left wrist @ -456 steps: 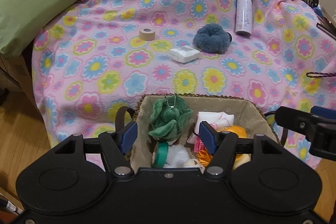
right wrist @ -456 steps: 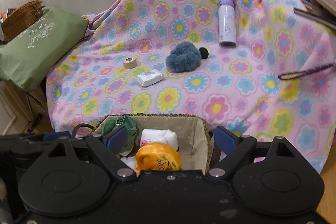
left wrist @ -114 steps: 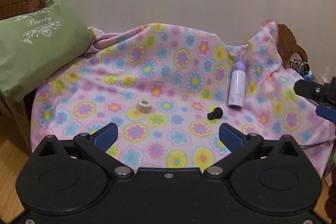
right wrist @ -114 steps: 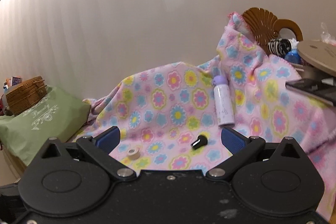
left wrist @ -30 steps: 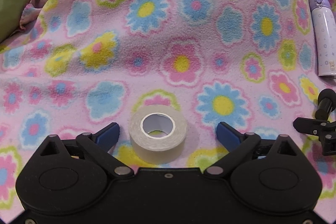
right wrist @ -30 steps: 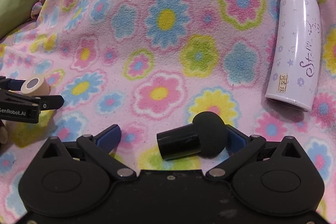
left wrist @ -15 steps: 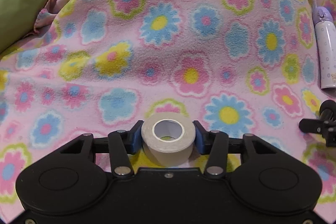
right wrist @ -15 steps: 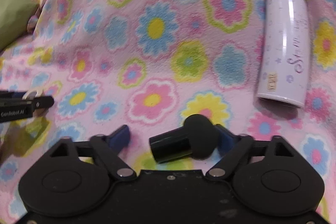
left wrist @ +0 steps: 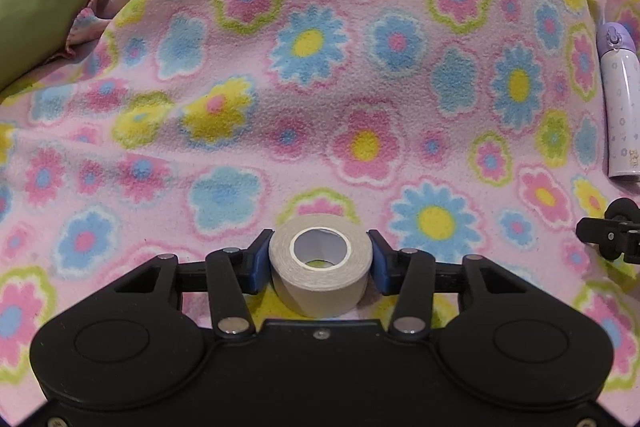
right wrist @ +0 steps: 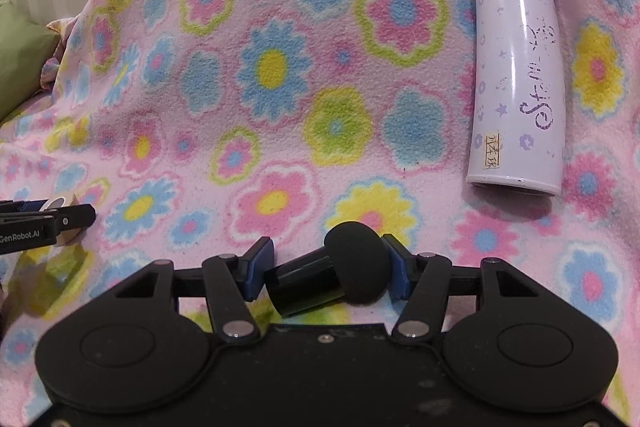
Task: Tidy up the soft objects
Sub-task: 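Lift the tape roll and black massager and carry them over the basket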
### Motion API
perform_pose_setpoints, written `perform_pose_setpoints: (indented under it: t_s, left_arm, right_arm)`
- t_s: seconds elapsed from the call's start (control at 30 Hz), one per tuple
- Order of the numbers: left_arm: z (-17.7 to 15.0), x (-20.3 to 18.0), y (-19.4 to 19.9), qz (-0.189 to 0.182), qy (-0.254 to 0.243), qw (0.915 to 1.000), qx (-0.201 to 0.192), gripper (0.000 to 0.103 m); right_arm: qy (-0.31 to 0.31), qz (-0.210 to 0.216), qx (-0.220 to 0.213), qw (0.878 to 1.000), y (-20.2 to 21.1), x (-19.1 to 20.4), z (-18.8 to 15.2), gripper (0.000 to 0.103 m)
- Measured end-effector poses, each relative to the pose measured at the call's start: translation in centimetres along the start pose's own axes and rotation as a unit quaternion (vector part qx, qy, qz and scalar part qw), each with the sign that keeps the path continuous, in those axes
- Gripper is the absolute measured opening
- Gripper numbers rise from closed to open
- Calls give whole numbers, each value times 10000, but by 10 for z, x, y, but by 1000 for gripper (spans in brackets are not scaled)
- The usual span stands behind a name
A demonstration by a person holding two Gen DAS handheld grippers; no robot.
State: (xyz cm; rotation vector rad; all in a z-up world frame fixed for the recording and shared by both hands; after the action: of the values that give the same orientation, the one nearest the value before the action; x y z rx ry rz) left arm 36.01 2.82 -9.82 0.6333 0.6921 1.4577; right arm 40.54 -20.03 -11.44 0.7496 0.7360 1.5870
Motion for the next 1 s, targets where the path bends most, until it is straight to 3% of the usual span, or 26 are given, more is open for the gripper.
perform_pose_setpoints:
  t_s: [0.33,0.47,0.57,0.73,1.0]
  left_arm:
    - [1,2,0,-46,32,10000,46,48]
    - [2,-2,4,98,-49,9998,141,48]
    - [3,0,14,41,92,9996,249,48]
    - [5,-8,37,327,73,9983,474,48]
    - [3,-30,96,178,12,9973,707,48]
  right_arm:
    - [55,-35,-26,10000,-2,2,1,58]
    - [189,-249,50,9995,-3,8,3,57]
    - [-65,-256,163,9995,4,5,7,57]
    - [-914,216,94,9955,36,-8,16,57]
    - [-633,248,-81,9977,104,17,10,57]
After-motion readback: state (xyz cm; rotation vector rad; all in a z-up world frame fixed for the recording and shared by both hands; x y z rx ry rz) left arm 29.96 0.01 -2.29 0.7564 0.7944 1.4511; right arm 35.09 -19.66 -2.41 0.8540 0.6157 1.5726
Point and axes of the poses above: each gripper's, at about its wrist camera, not at the fingertips, and y roughly against the way its jaws point, x to its left, z to its top, the point moved 2 cm from there along -y, roughly the way its jaws point, and after that the axes turned 10 degrees about x, right-handed, at the moved point
